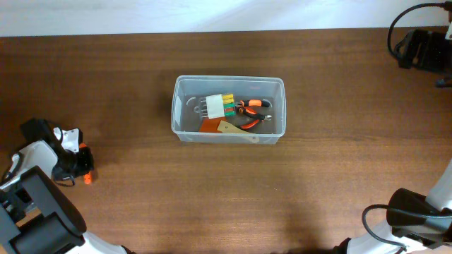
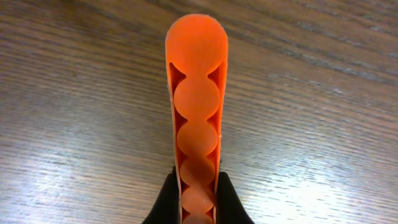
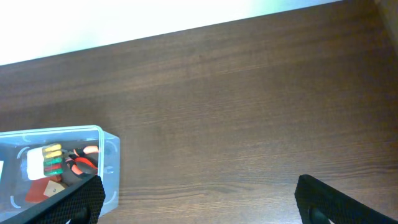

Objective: Pack container
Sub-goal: 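Close the left gripper on the orange strip and lift it, then carry the orange strip into the container and open the left gripper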

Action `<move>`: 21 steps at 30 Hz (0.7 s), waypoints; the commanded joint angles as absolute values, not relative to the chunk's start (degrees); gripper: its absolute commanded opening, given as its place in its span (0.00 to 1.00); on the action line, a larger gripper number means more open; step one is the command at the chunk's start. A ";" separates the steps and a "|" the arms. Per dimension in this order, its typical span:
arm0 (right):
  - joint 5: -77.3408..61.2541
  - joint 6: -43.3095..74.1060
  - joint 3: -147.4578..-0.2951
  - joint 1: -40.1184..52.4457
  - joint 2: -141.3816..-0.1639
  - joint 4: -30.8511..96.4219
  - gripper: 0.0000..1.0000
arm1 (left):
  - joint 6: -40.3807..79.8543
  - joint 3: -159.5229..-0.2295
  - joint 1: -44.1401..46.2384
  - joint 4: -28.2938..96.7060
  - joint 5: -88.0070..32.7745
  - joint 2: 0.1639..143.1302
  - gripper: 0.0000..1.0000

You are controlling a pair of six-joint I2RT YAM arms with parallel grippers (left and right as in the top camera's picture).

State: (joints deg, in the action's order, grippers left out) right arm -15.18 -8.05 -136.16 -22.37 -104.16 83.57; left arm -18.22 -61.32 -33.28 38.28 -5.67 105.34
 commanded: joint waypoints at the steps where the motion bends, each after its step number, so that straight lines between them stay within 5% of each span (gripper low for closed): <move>1: -16.12 -8.05 -135.92 -22.52 -104.33 83.59 0.99 | -17.39 -63.70 -32.25 40.75 -8.14 107.74 0.02; 15: -16.12 -8.03 -135.92 -22.52 -104.33 83.59 0.98 | -18.52 -98.65 -12.88 60.97 -4.51 101.75 0.02; 21: -16.12 -8.05 -135.92 -22.52 -104.33 83.59 0.99 | -34.72 -107.15 3.75 58.43 -2.57 101.75 0.02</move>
State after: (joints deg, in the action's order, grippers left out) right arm -15.18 -7.92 -136.16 -22.37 -104.16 83.59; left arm -24.05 -105.25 -2.98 59.70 -3.33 103.39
